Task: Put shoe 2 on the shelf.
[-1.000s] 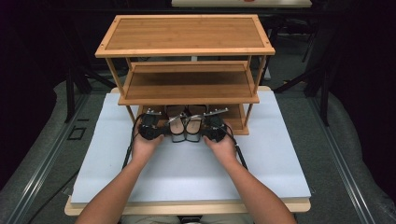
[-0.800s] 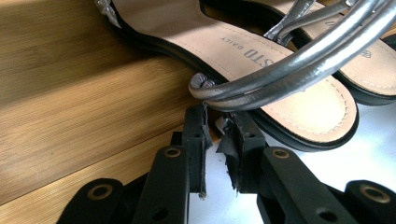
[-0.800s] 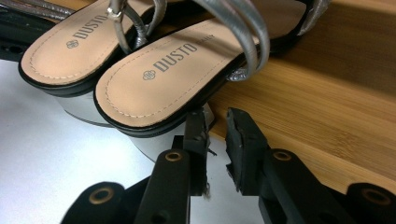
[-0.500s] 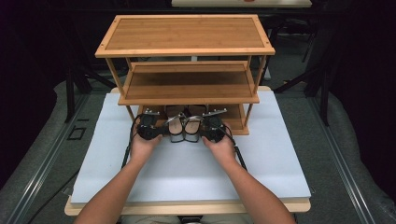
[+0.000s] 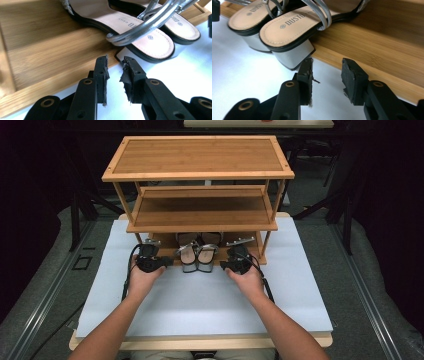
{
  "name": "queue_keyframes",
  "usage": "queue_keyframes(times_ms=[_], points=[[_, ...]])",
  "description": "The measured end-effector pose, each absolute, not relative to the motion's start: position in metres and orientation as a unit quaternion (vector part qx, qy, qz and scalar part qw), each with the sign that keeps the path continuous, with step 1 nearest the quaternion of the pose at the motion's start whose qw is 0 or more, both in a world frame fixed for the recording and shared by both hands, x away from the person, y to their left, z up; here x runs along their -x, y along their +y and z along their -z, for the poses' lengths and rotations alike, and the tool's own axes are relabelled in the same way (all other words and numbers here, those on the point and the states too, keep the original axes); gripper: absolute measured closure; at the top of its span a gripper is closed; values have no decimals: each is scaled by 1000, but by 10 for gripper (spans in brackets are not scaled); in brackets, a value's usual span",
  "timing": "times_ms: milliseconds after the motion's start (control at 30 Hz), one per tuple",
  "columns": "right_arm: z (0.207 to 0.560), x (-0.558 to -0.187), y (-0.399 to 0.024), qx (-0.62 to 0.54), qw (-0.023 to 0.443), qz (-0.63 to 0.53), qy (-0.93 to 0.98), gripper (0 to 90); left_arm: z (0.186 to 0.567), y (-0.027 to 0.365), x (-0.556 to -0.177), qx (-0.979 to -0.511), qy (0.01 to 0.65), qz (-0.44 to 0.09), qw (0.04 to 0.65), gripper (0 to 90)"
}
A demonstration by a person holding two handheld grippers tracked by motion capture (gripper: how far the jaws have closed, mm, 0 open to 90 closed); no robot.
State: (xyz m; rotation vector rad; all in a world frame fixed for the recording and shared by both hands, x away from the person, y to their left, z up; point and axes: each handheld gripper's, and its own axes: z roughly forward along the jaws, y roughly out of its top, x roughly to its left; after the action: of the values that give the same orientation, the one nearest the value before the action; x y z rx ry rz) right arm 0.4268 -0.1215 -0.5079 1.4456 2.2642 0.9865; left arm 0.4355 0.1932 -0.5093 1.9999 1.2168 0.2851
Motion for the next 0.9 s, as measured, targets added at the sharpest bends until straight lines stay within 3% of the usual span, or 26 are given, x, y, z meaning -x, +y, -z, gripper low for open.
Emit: queue_keyframes(times_ms=[300, 667, 700, 733, 900], points=[[493, -409, -140, -491, 144, -340, 789, 577, 497, 215, -415, -781, 472, -119, 391, 702], [484, -384, -158, -478, 154, -332, 799, 536, 498, 249, -393, -765, 486, -116, 406, 567], [485, -383, -162, -465, 124, -352, 803, 534, 498, 253, -390, -764, 487, -116, 406, 559], [484, -379, -163, -477, 155, -328, 801, 530, 497, 256, -388, -763, 489, -118, 407, 550], [486, -368, -179, -481, 153, -339, 794, 520, 493, 273, -371, -751, 494, -130, 419, 508]])
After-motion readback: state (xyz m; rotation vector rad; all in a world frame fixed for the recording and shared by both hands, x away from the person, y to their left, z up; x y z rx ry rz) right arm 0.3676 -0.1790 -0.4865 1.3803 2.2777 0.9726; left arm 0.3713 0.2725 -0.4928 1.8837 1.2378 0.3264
